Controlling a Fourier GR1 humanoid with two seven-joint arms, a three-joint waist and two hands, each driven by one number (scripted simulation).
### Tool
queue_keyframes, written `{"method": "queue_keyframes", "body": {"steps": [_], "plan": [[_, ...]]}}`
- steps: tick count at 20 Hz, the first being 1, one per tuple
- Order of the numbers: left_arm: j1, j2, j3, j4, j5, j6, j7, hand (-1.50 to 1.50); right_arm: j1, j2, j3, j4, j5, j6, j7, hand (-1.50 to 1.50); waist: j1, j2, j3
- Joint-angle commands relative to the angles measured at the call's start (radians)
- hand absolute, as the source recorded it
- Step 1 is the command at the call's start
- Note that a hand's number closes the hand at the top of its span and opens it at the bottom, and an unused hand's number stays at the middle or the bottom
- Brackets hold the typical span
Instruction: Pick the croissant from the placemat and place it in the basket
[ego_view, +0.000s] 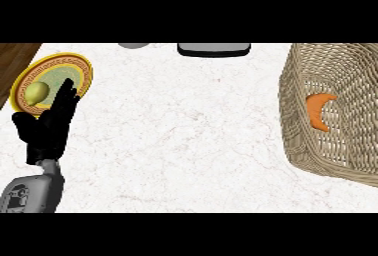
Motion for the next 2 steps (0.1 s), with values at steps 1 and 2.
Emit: {"method": "queue_keyframes", "body": {"steps": [1,2], "plan": [[0.035,0.012,0.020,0.004,0.027,-0.029,-0.031,0.00,0.043,-0.081,-0.039,0.089,-0.038,0.066,-0.113,-1.50,0.010,0.002,0.000],[0.018,0.011,0.019,-0.003,0.019,-0.017,-0.019,0.00,0.063,-0.100,-0.042,0.124,-0.036,0.081,-0.167,-1.50,0.012,0.004,0.001]]}}
